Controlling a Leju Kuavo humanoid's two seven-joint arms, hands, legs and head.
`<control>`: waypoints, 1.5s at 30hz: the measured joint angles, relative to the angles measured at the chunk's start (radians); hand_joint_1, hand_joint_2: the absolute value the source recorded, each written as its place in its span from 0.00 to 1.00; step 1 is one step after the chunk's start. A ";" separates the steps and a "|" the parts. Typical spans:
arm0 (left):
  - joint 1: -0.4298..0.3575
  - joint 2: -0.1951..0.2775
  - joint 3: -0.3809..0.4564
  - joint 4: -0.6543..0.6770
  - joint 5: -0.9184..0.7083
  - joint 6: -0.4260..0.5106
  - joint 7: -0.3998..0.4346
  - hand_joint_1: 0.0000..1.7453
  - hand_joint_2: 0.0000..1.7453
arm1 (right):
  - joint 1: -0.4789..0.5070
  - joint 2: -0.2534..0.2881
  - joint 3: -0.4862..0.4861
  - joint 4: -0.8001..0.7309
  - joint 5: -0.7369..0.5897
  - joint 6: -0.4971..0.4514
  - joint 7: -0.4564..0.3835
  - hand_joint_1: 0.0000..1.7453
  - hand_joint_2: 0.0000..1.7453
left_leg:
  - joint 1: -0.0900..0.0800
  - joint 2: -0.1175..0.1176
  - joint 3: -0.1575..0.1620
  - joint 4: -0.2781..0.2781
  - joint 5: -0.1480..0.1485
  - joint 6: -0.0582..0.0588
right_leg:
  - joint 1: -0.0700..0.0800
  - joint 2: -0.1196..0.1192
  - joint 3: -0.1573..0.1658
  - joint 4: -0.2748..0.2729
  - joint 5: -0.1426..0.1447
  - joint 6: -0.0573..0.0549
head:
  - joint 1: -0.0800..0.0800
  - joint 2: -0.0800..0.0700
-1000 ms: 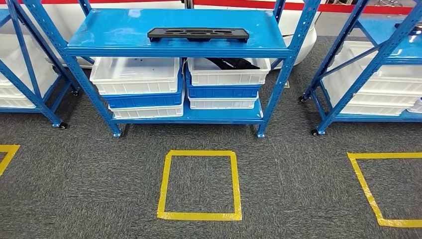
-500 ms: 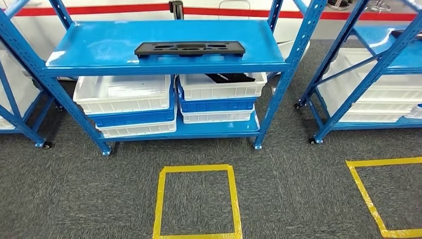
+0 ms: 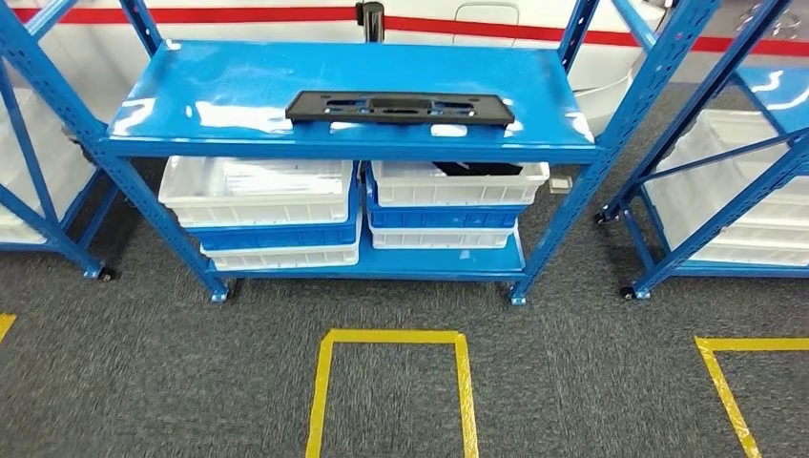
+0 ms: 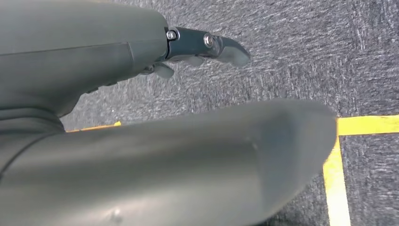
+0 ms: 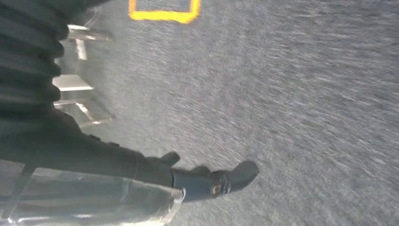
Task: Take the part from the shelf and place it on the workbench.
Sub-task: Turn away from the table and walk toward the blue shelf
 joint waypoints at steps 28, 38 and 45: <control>-0.013 0.002 0.003 0.000 -0.017 -0.009 0.004 0.00 0.00 | -0.009 -0.006 -0.033 0.000 -0.040 0.085 -0.080 0.00 0.00 | 0.010 0.015 0.059 -0.053 -0.011 -0.009 | 0.011 0.013 0.040 -0.024 -0.012 -0.042 | 0.000 0.000; -0.011 -0.001 0.013 0.000 -0.018 -0.013 0.001 0.00 0.00 | -0.006 -0.011 -0.030 0.000 -0.009 0.114 -0.086 0.00 0.00 | 0.042 0.021 0.107 -0.116 0.024 0.000 | -0.024 0.008 -0.087 0.222 -0.078 0.001 | 0.002 0.000; -0.015 0.005 0.016 -0.003 -0.025 -0.017 0.002 0.00 0.00 | -0.011 -0.005 -0.029 0.002 -0.005 0.132 -0.086 0.00 0.00 | 0.073 0.020 0.137 -0.102 -0.035 -0.086 | -0.066 0.004 0.029 0.006 -0.024 0.055 | 0.017 0.000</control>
